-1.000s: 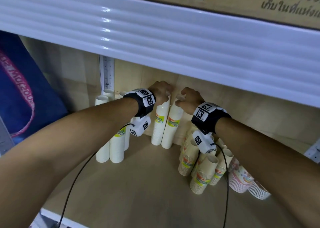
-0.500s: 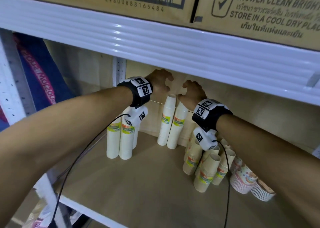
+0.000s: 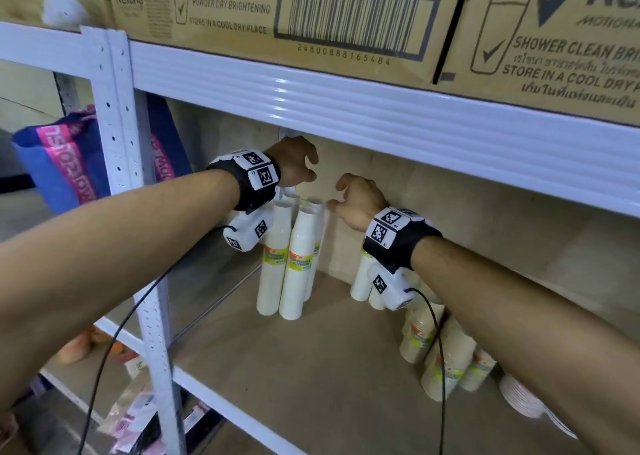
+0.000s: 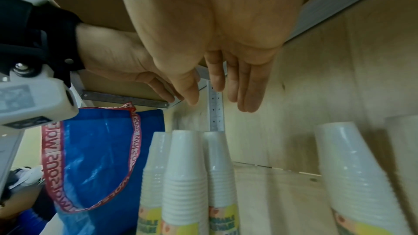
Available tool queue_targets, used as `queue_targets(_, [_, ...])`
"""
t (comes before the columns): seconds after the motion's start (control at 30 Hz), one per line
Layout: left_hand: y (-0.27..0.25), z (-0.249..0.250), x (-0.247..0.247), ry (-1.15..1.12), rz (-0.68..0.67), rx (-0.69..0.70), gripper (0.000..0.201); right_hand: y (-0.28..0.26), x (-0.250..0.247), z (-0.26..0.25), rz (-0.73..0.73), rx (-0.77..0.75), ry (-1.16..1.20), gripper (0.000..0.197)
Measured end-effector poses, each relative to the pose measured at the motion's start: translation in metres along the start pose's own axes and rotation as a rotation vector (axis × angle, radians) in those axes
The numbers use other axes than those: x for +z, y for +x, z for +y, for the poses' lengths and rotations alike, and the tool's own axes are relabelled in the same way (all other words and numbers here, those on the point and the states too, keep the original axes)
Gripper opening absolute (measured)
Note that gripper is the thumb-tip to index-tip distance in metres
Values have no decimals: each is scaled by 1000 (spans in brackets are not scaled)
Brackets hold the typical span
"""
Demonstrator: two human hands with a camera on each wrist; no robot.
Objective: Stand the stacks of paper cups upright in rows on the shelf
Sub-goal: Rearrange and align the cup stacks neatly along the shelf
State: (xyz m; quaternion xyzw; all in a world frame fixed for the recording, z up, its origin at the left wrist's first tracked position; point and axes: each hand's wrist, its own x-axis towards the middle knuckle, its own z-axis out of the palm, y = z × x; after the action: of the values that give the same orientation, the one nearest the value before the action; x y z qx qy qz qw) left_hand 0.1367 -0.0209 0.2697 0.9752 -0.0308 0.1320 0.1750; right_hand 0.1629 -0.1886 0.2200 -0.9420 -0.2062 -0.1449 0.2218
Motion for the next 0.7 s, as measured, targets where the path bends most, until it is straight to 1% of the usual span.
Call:
queue_targets(0.17, [-10,-27,5,28,-10,-59,37,3,23,-15,-47,-18,30,51])
queue_targets(0.4, [-17,-51,24,6,-44,-96,44,6,45,-26,-101,9,17,45])
queue_targets(0.53, [-18,-57,36,-9,-66,-79,42,9,54,-28,-126,26,5,40])
queue_targets(0.7, [-15,-61,46,-25,-76,-38,37,12,60,-25,-130,37,-3,42])
